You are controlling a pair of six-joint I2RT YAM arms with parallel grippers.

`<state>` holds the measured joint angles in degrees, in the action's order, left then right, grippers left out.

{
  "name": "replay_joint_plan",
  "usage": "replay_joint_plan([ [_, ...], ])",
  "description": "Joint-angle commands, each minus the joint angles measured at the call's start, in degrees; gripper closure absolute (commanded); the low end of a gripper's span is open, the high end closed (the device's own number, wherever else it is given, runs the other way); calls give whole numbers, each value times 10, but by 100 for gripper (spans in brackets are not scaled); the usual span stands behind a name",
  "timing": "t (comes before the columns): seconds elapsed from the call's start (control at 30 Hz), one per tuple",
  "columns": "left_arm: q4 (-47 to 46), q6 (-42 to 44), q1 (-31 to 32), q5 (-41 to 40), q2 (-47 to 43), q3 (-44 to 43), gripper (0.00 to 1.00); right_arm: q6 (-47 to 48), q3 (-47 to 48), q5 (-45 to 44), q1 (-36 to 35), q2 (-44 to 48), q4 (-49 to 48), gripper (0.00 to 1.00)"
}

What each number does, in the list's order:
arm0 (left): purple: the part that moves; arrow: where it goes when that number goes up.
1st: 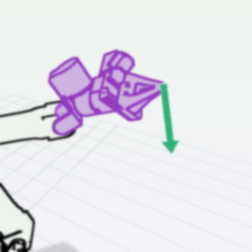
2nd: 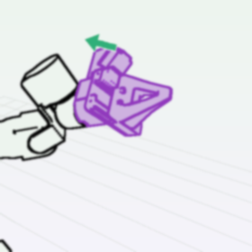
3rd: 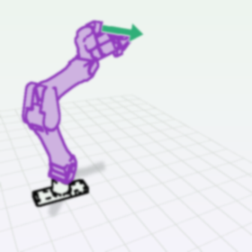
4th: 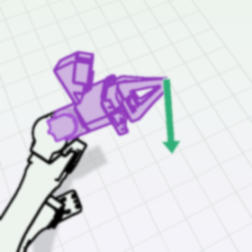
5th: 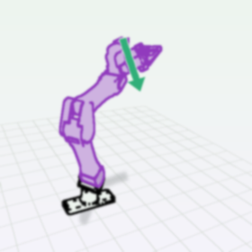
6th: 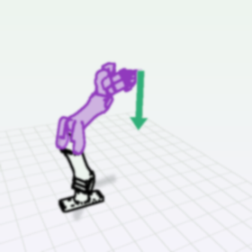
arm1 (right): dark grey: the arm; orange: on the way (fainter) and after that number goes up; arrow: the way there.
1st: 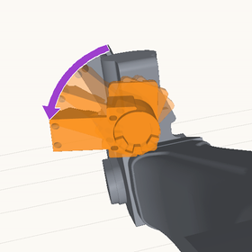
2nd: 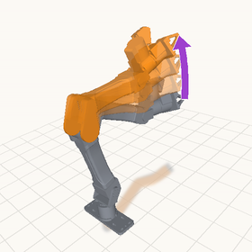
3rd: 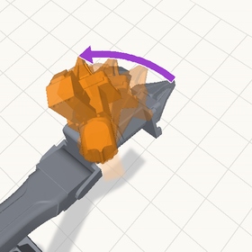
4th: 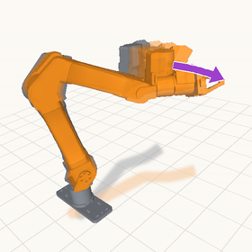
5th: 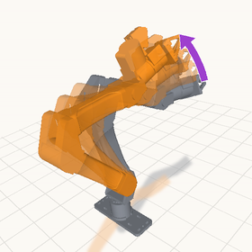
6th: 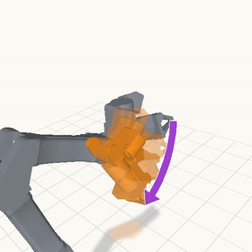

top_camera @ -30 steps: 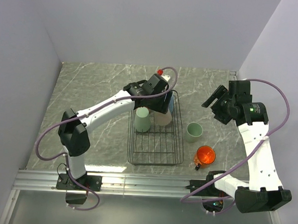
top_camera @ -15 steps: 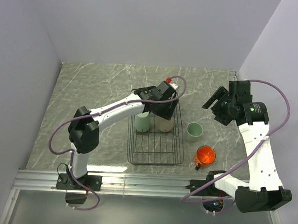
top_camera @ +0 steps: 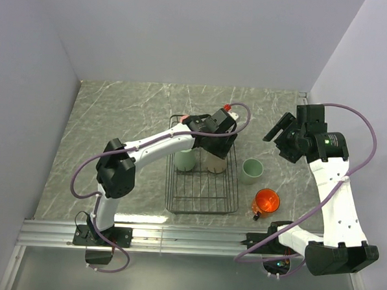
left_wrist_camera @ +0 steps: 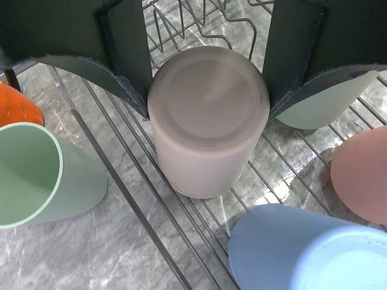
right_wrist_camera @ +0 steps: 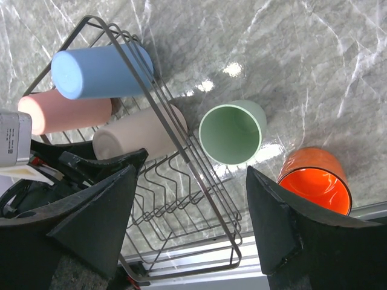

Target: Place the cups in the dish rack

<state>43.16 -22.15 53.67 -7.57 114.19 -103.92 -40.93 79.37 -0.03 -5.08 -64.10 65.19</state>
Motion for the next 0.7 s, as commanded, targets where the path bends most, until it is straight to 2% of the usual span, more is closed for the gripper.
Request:
replay_joint_plan([
  [0.0,-22,15,9,24,-9,-14,59,8,-4,-14,4,3,-10,20],
  [0.07,-30,13,9,36,-18,-7,48,9,-7,-14,3,3,-14,20],
  [0.1,-37,13,9,47,-21,-1,39,10,-10,-14,3,5,-15,20],
  [0.17,-41,13,10,53,-31,2,31,12,-14,-14,4,8,-21,20],
  [0.2,-44,13,9,56,-34,3,24,12,-20,-12,3,8,-23,20],
  [0.3,-44,10,9,61,-44,-8,17,13,-40,-5,4,13,-32,21],
  [0.33,-41,9,9,67,-46,-13,7,13,-45,-1,4,16,-35,21],
  [0.37,-40,8,9,70,-49,-19,3,13,-52,-1,3,20,-41,21],
  [0.67,21,-10,3,77,-91,-121,1,-13,-148,69,-12,51,-109,24],
])
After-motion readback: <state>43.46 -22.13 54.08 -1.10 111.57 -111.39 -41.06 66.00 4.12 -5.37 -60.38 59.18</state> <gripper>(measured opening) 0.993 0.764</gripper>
